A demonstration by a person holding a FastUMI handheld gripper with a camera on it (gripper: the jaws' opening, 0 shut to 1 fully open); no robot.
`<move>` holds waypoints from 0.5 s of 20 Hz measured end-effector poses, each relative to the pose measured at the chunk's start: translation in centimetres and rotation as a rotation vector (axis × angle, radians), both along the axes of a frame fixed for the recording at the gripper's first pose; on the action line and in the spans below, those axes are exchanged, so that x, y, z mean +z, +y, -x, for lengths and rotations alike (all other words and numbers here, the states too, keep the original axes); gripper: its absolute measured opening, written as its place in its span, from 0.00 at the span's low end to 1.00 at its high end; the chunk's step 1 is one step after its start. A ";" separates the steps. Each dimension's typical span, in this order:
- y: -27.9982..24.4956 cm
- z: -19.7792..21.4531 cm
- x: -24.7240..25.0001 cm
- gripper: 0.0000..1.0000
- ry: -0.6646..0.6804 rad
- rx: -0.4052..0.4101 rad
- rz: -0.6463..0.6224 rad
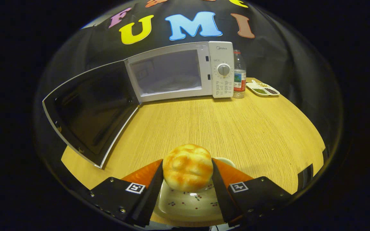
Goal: Open the microwave, put the food inside, and close the microwave door.
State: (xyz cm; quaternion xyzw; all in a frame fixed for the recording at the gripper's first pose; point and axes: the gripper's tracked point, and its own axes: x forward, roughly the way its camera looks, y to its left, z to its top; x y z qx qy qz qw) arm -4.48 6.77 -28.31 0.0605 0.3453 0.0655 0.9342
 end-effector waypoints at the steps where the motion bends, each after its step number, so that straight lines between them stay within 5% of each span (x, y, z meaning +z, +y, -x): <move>1: 0.3 -0.9 0.7 0.80 -0.011 -0.003 -0.029; 10: 3.4 -9.6 5.2 0.80 -0.089 -0.007 -0.246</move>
